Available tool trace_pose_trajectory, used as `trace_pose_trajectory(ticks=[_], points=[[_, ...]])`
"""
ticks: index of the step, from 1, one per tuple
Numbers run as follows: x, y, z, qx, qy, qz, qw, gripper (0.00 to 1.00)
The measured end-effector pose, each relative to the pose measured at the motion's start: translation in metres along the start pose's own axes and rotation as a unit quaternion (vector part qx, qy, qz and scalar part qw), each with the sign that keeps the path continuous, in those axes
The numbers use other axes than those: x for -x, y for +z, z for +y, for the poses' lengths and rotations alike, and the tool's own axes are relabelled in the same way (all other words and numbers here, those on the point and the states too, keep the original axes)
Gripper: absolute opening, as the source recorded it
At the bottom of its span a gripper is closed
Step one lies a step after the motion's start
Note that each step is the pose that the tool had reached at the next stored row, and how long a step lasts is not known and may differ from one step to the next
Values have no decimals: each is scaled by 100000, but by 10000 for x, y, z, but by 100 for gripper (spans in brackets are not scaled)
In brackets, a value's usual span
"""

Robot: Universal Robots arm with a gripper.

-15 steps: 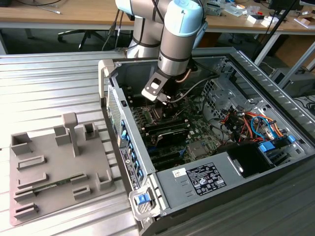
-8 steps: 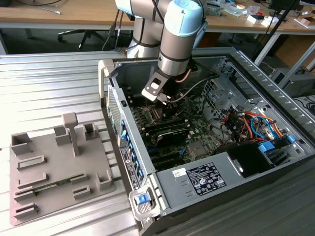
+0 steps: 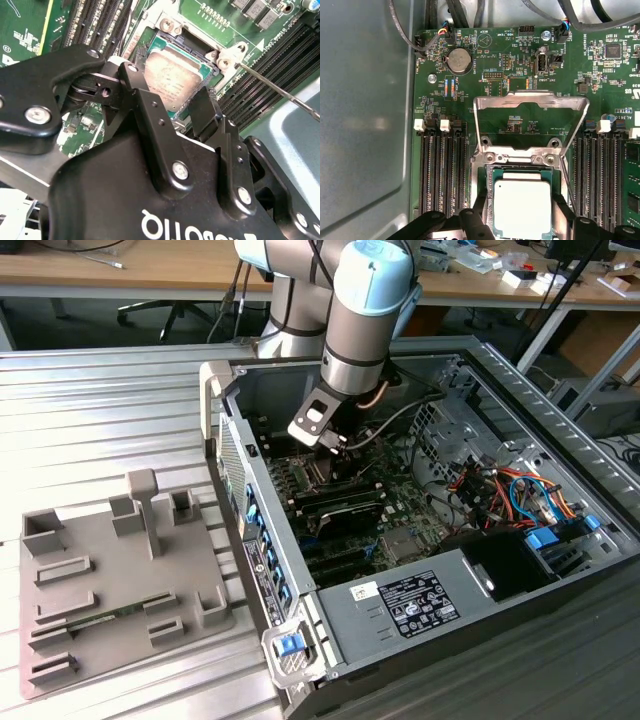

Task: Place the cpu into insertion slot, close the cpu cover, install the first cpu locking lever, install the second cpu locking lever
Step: 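Place the cpu into insertion slot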

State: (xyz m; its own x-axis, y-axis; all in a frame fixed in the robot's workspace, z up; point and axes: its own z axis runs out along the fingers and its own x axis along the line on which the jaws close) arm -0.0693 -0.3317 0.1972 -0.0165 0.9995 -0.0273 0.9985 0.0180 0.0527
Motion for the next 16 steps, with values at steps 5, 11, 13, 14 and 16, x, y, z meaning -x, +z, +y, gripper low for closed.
trace_pose_trajectory(ticks=[5, 11, 13, 14, 16], points=[[-2, 2, 4, -7, 341, 1132, 99993, 62], [2, 4, 14, 12, 590, 1527, 99987, 62], [3, 5, 23, 1, 650, 287, 99997, 62], [-15, 3, 26, -38, 673, -1805, 99981, 62], [-29, 5, 27, -16, 714, -1225, 99990, 62]])
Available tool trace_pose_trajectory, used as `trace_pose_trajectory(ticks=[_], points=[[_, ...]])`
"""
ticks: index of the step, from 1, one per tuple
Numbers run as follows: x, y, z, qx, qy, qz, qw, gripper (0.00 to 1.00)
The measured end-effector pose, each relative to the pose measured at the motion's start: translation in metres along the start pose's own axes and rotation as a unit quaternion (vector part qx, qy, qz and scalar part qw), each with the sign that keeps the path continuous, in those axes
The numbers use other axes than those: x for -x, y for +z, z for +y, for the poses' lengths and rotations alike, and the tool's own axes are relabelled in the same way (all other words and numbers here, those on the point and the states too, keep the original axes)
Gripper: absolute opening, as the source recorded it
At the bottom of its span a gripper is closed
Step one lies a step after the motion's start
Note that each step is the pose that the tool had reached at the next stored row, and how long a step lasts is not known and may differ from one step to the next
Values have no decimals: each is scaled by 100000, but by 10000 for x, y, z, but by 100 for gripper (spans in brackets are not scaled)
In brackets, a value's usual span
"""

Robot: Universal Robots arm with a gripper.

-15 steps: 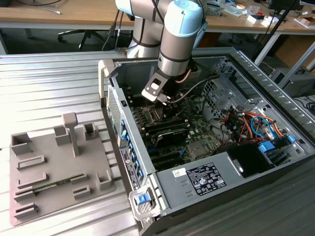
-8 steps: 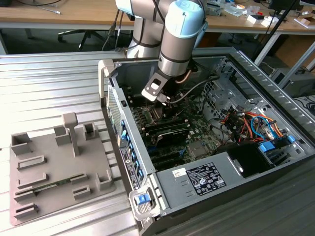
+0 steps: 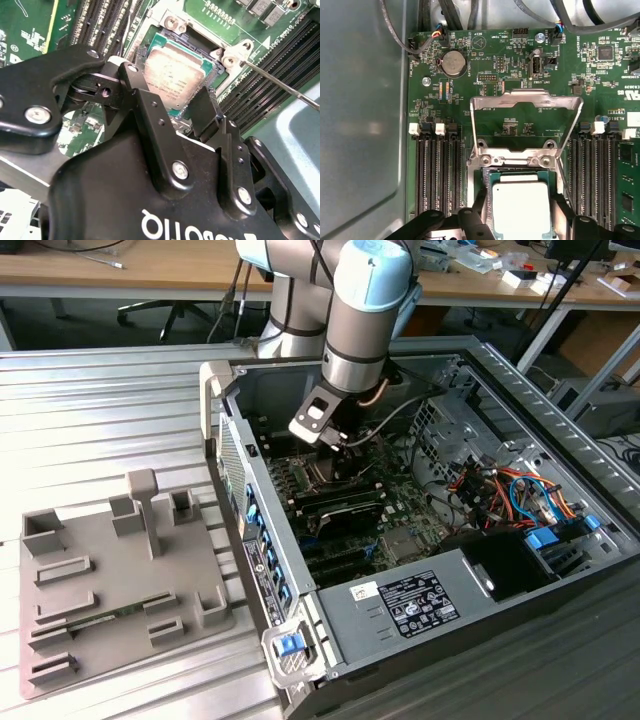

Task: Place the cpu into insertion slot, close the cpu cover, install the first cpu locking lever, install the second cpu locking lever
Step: 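Place the cpu into insertion slot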

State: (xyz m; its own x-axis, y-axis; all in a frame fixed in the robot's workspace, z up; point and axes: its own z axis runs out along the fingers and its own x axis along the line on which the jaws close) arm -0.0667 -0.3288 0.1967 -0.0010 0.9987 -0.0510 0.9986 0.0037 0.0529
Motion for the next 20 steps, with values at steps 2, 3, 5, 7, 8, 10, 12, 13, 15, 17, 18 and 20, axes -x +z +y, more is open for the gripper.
trace_pose_trajectory(ticks=[2, 3, 5, 7, 8, 10, 12, 13, 15, 17, 18, 20], points=[[-4, 1, 1, 8, 0, 152, 100000, 62], [-6, 1, 0, 3, 3, 200, 100000, 62], [-10, 2, 0, -7, 30, 276, 100000, 62], [-13, 2, -3, -7, 56, 327, 99999, 62], [-17, 2, -6, -8, 75, 385, 99999, 62], [-22, 2, -13, -7, 90, 416, 99999, 62], [-27, 2, -21, -9, 116, 459, 99999, 62], [-27, 2, -21, -10, 114, 465, 99999, 62], [-27, 3, -22, -6, 126, 526, 99999, 62], [-26, -15, -21, -10, 123, 545, 99998, 62], [-24, -47, -19, -14, 130, 540, 99998, 62], [-21, -119, -15, -10, 131, 538, 99998, 62]])
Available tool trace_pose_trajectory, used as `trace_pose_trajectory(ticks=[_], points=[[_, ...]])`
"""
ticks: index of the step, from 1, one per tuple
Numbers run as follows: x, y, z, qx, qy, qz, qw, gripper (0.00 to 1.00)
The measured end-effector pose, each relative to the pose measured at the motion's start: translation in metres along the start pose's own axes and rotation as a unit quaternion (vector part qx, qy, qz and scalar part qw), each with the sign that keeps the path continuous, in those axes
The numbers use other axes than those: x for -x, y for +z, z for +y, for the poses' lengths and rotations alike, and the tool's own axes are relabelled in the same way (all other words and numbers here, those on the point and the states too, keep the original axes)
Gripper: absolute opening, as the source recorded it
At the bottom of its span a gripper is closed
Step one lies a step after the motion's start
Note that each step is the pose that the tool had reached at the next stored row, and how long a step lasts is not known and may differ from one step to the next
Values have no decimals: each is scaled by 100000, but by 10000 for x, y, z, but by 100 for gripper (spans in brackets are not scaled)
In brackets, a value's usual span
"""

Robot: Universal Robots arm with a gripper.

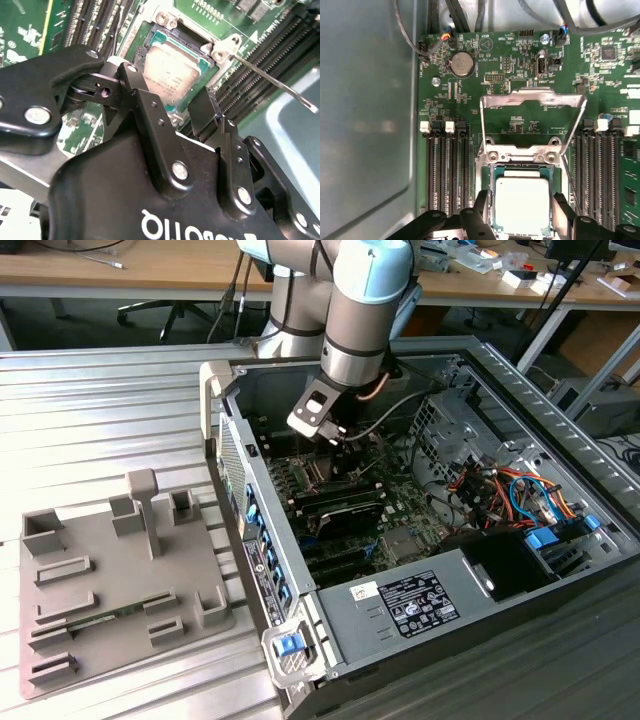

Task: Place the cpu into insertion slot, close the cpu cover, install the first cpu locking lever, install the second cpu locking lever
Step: 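Place the cpu into insertion slot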

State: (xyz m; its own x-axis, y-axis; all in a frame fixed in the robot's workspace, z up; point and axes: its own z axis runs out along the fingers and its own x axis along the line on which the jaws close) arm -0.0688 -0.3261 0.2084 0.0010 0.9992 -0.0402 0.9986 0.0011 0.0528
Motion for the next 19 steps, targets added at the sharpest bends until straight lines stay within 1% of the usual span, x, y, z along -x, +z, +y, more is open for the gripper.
trace_pose_trajectory(ticks=[3, 7, 8, 9, 11, 13, 14, 15, 16, 17, 18, 19], points=[[1, -30, 2, 2, -1, 3, 100000, 62], [1, -35, 2, 1, 6, 109, 100000, 60], [1, -35, 2, 1, 7, 123, 100000, 54], [1, -35, 2, 3, 6, 130, 100000, 41], [1, -35, 2, -2, 5, 154, 100000, 29], [1, -35, 3, -8, 4, 186, 100000, 29], [3, -36, 3, -18, 10, 304, 100000, 17], [3, -37, 3, -16, 25, 768, 99997, 11], [2, -42, 3, -10, 86, 1690, 99986, 11], [3, -47, 4, -18, 111, 2210, 99976, 11], [4, -59, 4, -9, 148, 2821, 99960, 11], [6, -72, 5, -12, 158, 2994, 99955, 11]])
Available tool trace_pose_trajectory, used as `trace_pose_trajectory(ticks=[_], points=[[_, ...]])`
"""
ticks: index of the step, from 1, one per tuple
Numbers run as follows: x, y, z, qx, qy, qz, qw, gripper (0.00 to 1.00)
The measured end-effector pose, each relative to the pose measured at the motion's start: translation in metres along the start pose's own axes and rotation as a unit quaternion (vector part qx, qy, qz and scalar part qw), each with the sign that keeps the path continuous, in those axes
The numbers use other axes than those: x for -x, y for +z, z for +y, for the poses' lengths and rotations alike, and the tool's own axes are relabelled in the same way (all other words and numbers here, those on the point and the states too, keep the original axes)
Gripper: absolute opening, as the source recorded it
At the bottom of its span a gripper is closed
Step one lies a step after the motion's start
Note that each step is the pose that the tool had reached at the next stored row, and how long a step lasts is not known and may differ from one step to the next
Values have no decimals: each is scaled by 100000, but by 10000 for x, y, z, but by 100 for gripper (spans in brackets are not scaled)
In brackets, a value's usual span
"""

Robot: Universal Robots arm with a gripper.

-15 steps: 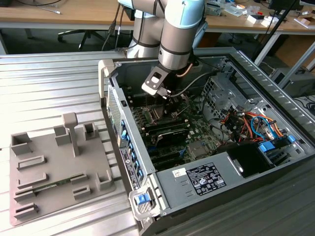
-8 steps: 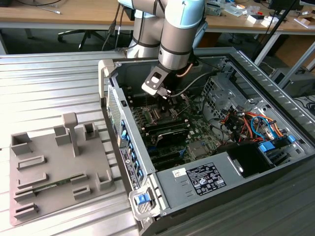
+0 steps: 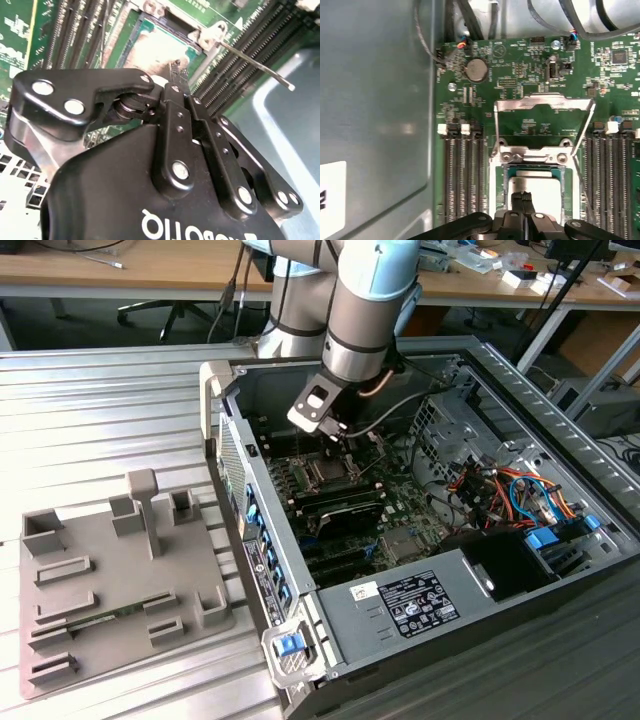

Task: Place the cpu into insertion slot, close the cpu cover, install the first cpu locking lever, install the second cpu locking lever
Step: 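Place the cpu into insertion slot, then close the cpu cover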

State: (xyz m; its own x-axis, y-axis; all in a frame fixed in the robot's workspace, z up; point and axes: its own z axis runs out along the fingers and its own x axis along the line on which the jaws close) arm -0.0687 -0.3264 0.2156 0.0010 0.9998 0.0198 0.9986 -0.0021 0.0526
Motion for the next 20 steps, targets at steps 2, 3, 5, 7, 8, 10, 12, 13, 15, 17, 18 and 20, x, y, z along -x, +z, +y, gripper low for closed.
trace_pose_trajectory(ticks=[2, 3, 5, 7, 8, 10, 12, 13, 15, 17, 18, 20], points=[[0, -41, 2, -2, 7, -1, 100000, 11], [0, -65, 3, -3, 3, -4, 100000, 11], [-3, -203, 11, 4, -1, 5, 100000, 11], [-6, -335, 18, -1, -1, 1, 100000, 11], [-6, -370, 20, 1, -3, 4, 100000, 11], [-7, -416, 22, -1, -3, 9, 100000, 11], [-8, -424, 23, 9, -2, 32, 100000, 11], [-8, -424, 23, 11, -4, 33, 100000, 11], [-7, -426, 23, 3, -2, 19, 100000, 11], [-7, -426, 23, -1, 0, 19, 100000, 11], [-7, -426, 23, 0, 0, 15, 100000, 11], [-7, -427, 23, -1, -3, 15, 100000, 11]])
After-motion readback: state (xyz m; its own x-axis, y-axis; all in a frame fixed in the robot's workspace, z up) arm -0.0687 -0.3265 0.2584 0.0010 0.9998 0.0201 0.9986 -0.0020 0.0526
